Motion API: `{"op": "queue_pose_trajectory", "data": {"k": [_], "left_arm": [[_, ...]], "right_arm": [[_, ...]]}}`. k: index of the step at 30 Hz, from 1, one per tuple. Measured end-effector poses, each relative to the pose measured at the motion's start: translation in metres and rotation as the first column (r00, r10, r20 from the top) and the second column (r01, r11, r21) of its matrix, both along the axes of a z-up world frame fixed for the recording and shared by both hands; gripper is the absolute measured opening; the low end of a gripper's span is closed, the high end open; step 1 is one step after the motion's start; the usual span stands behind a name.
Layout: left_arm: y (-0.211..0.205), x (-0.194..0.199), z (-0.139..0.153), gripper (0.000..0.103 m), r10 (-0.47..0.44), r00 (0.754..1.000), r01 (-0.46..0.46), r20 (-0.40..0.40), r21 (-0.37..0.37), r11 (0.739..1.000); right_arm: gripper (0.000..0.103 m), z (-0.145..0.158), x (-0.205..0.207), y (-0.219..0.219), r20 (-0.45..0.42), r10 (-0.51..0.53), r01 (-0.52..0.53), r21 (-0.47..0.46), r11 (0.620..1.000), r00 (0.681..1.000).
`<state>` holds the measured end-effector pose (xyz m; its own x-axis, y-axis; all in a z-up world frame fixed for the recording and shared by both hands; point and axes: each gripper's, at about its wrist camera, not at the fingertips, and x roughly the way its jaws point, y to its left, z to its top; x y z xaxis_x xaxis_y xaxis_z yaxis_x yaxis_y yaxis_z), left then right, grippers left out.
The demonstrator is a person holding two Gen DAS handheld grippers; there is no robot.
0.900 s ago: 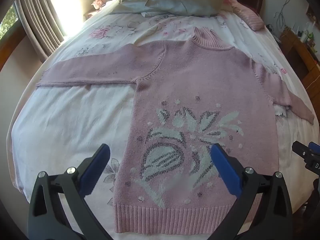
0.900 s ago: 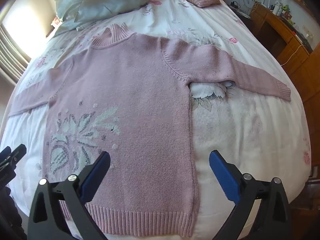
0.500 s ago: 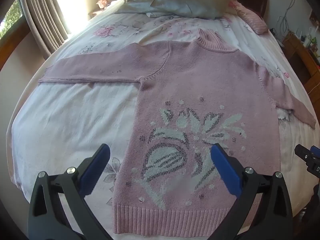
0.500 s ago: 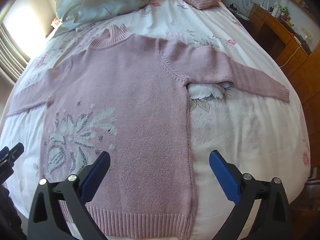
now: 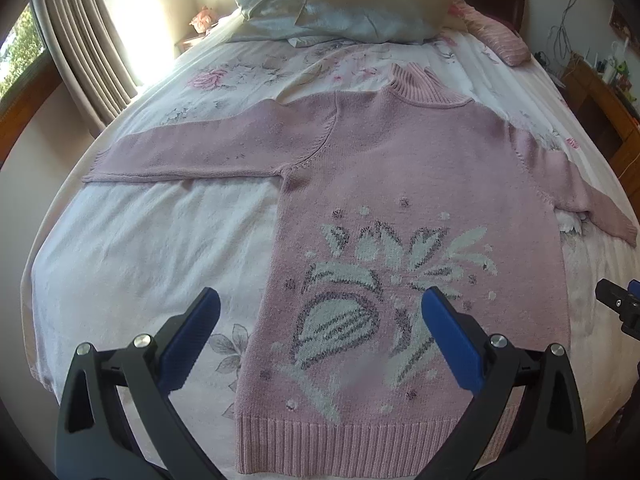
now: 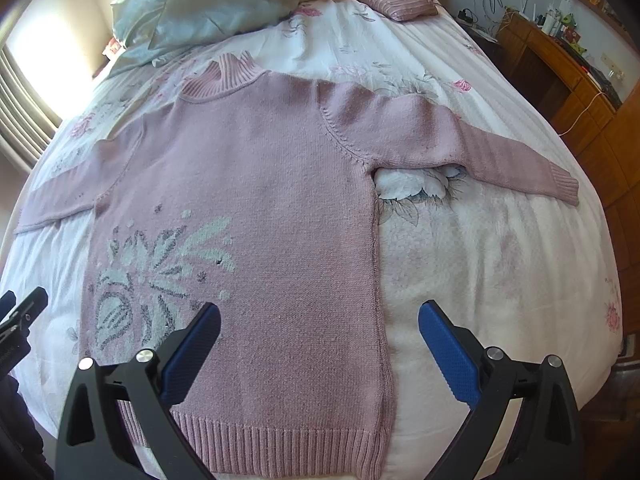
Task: Fold small clothes
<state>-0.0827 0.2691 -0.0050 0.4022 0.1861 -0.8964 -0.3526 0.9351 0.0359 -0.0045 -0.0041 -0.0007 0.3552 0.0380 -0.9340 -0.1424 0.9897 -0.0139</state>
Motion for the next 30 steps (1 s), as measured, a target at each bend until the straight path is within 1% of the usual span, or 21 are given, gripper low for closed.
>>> {"op": "queue_pose_trajectory", "data": {"k": [4,30], "left_arm": [[-0.0004,0.0000,-0.0002,0.100,-0.001,1.000,0.001,0.001,0.014,1.000],[0.0015,0.0023,-0.0015,0.100,0.003,1.000,-0.004,0.000,0.020,1.000]], "right_arm": [[0.099,0.0000,-0.0002,0.0001,0.002,0.002,-0.002,0.000,1.000,1.000],[0.099,-0.0029,0.0028,-0.0004,-0.002,0.002,-0.002,0.001,1.000,1.000]]}}
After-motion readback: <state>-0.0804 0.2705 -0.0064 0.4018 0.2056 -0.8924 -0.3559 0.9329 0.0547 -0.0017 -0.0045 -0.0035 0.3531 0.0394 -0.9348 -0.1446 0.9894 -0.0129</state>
